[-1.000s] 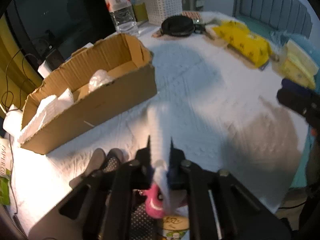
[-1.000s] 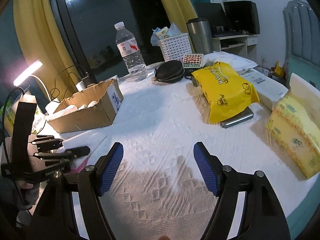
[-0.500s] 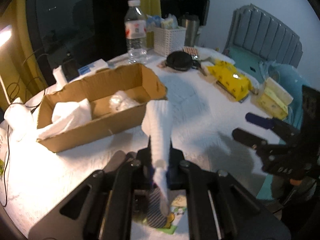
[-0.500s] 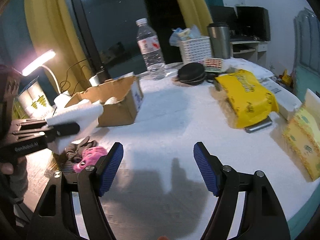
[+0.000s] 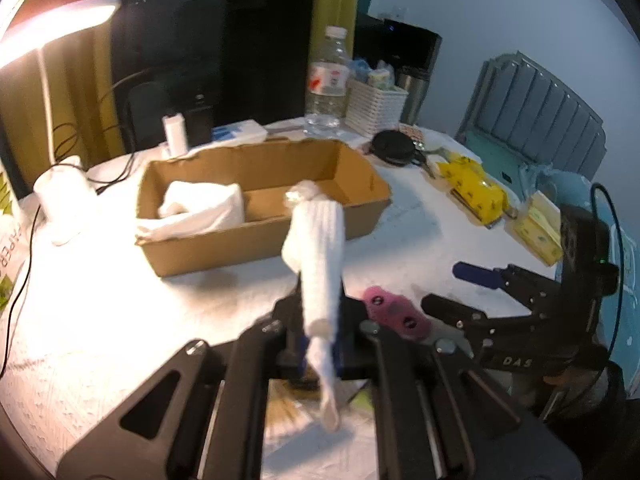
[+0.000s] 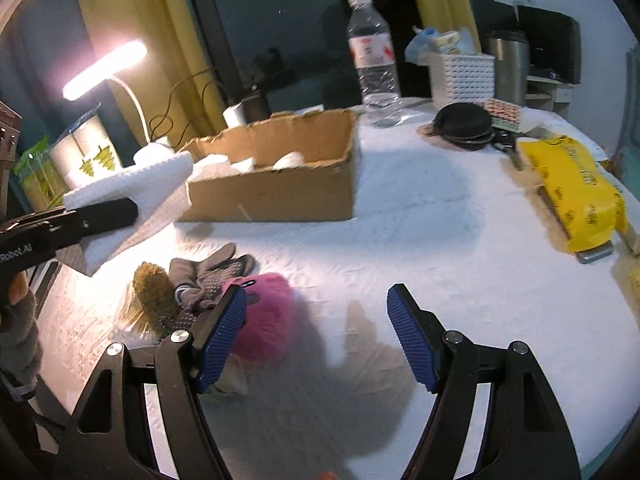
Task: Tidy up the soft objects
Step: 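Carry the white cloth with the left tool while the right tool grasps the pink plush toy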
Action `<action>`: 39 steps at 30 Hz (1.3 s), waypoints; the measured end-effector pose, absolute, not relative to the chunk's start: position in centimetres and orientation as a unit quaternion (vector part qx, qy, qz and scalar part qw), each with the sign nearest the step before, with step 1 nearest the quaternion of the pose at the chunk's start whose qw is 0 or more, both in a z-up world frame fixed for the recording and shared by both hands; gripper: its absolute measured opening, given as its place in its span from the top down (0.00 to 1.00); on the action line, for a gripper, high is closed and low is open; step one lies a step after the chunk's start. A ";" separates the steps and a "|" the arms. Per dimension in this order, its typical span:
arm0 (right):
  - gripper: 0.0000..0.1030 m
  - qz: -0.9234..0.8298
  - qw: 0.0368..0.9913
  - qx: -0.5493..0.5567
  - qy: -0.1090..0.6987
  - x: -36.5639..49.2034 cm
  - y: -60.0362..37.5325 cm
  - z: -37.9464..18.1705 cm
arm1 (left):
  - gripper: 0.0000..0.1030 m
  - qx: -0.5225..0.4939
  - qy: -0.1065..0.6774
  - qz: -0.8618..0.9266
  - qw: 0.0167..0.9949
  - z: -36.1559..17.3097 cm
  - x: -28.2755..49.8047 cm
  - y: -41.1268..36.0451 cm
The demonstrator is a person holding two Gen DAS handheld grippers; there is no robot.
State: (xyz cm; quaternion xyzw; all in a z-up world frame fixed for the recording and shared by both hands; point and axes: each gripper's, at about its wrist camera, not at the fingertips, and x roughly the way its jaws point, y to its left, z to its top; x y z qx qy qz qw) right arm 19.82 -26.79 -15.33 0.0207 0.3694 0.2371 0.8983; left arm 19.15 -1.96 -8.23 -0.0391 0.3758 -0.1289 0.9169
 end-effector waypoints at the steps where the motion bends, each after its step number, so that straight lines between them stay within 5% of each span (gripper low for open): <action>1: 0.26 0.239 0.897 0.019 0.371 19.8 -26.4 -15.4 | 0.92 -0.042 0.375 -0.128 0.917 -8.3 19.0 -1.5; 17: 0.29 0.234 0.870 0.016 0.433 21.7 -22.7 -18.0 | 0.92 -0.078 0.371 -0.112 0.919 -9.8 17.9 3.5; 19: 0.40 0.236 0.869 0.010 0.434 21.8 -22.4 -18.0 | 0.92 -0.080 0.370 -0.111 0.919 -9.8 18.0 3.7; 20: 0.56 0.237 0.868 0.008 0.435 21.8 -22.3 -18.1 | 0.92 -0.080 0.369 -0.111 0.919 -9.8 17.9 3.7; 39: 0.58 0.238 0.892 -0.001 0.383 22.4 -23.0 -13.8 | 0.92 -0.066 0.341 -0.101 0.932 -6.9 19.1 3.5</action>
